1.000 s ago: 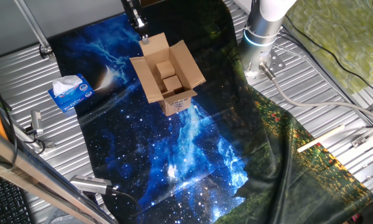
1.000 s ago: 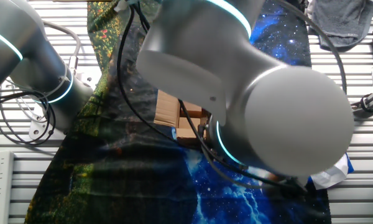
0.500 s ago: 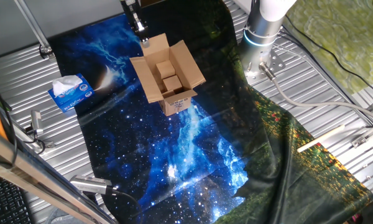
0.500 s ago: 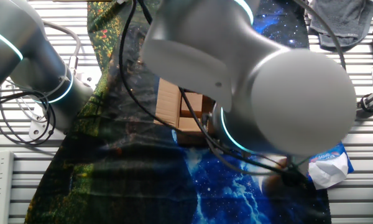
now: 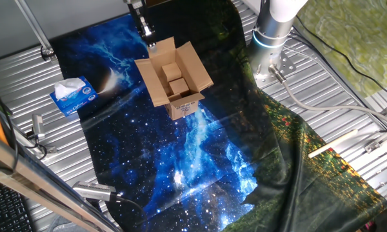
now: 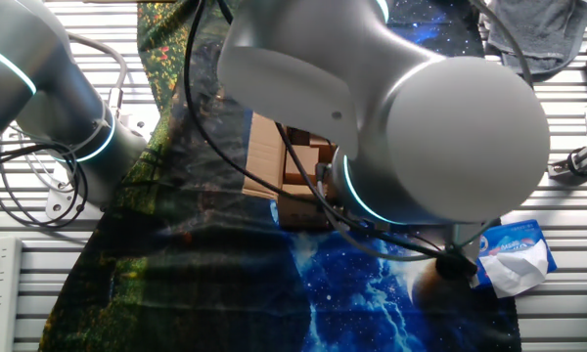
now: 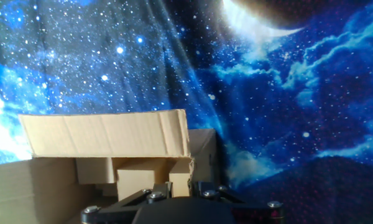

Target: Cover the box

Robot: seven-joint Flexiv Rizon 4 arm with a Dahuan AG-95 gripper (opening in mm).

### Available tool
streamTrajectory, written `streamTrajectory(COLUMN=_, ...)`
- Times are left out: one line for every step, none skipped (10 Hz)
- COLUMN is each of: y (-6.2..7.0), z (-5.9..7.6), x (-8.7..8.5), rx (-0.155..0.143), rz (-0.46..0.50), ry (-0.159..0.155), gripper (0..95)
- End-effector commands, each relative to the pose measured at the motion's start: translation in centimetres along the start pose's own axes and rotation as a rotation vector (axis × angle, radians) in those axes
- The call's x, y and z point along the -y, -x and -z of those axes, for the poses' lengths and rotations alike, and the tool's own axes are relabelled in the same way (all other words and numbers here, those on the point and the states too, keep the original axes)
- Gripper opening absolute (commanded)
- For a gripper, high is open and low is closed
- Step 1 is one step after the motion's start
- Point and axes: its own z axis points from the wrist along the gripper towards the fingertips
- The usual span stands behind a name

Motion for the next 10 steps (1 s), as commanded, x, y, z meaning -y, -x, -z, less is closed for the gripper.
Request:
streamTrajectory(y=0.2, z=-0.2, x=-0.5, rx=0.004, rz=-0.008, ry=0.003, gripper=19.0)
streamTrajectory(y=0.3, z=-0.3, x=-0.6, rx=0.006, rz=-0.009, ry=0.004, gripper=19.0)
streamTrajectory(y=0.4, z=-0.5, x=-0.7, rx=0.009, rz=-0.011, ry=0.007, gripper=19.0)
streamTrajectory(y=0.4, z=-0.6, x=-0.9, rx=0.012, rz=-0.018, ry=0.012, gripper=19.0)
streamTrajectory(y=0.5, z=-0.7, x=-1.0, rx=0.017, rz=-0.022, ry=0.016, gripper=19.0)
streamTrajectory(y=0.5, z=-0.8, x=-1.2, rx=0.019, rz=-0.024, ry=0.019, gripper=19.0)
streamTrajectory(y=0.6, z=-0.9, x=-1.5, rx=0.023, rz=-0.031, ry=0.023, gripper=19.0)
streamTrajectory(y=0.7, z=-1.1, x=-1.8, rx=0.024, rz=-0.035, ry=0.023, gripper=19.0)
streamTrajectory(y=0.7, z=-1.3, x=-2.0, rx=0.028, rz=-0.036, ry=0.024, gripper=19.0)
streamTrajectory(y=0.8, z=-1.5, x=-2.1, rx=0.030, rz=-0.036, ry=0.024, gripper=19.0)
